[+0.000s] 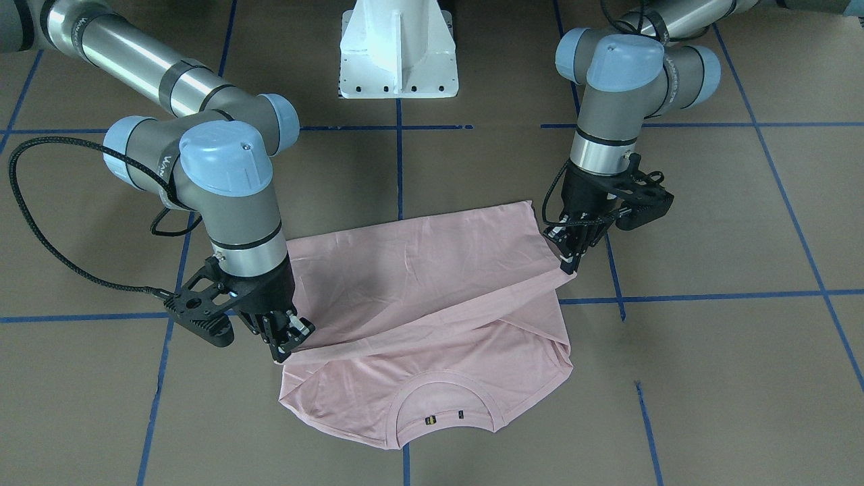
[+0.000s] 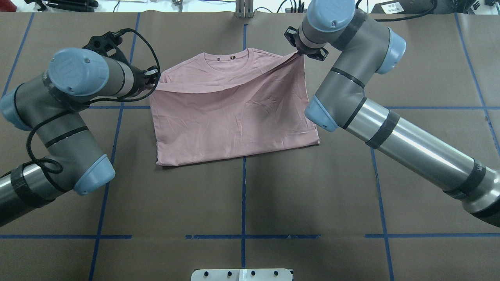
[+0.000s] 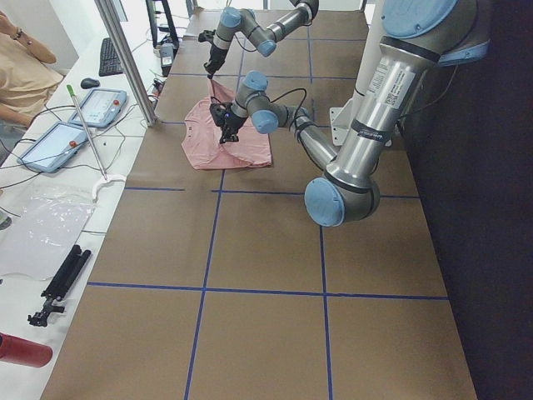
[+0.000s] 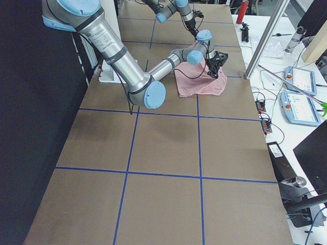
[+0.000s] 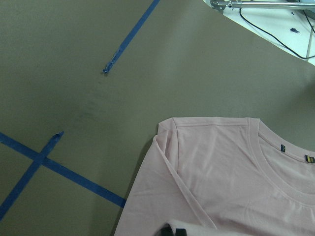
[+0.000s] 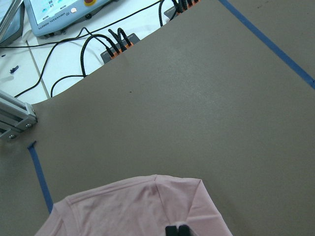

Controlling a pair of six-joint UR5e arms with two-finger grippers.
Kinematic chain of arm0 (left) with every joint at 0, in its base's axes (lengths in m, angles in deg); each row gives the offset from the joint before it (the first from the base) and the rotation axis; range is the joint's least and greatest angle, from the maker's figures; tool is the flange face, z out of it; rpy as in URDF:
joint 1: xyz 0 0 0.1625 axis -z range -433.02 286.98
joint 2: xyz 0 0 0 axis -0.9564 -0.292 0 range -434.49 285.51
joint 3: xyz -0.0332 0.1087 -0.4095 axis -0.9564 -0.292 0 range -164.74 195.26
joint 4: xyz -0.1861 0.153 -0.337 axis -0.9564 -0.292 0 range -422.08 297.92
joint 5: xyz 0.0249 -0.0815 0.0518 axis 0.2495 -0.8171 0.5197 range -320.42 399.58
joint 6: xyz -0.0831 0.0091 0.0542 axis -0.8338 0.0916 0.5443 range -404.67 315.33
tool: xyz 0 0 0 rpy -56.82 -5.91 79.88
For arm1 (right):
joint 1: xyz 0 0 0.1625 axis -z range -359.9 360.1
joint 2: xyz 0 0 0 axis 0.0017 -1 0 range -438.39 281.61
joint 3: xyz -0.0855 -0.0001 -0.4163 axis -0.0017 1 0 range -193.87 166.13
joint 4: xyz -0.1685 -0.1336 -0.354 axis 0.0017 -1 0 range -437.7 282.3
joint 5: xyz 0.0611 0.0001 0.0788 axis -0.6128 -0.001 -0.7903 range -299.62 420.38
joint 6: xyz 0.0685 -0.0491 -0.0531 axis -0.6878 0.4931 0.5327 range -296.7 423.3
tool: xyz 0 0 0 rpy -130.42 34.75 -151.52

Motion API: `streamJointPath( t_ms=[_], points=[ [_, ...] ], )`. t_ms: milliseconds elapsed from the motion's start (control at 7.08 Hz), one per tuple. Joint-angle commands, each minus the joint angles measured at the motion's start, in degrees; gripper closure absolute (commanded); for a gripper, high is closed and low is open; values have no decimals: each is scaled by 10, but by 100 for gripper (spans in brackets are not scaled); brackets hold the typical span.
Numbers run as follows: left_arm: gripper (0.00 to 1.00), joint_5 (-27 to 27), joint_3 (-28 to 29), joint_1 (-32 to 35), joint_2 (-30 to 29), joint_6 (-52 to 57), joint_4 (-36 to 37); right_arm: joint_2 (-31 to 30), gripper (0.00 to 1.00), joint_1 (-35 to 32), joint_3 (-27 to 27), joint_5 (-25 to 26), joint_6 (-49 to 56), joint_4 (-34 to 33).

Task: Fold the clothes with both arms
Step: 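Lift the hem with both grippers and fold it toward the collar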

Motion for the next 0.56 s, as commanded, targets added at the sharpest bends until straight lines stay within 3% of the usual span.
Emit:
streamJointPath(
  t_ms=[0,141,424],
  points=[
    [100,6,94,28,-58,21,-33,42,100,-18,61,-3,2,7],
    [100,18,122,32,-61,28,-62,46,100,-21,109,-3,1,64],
    [100,19,222,33,-81,28,-153,74,100,-21,182,-3,-2,89]
  ],
)
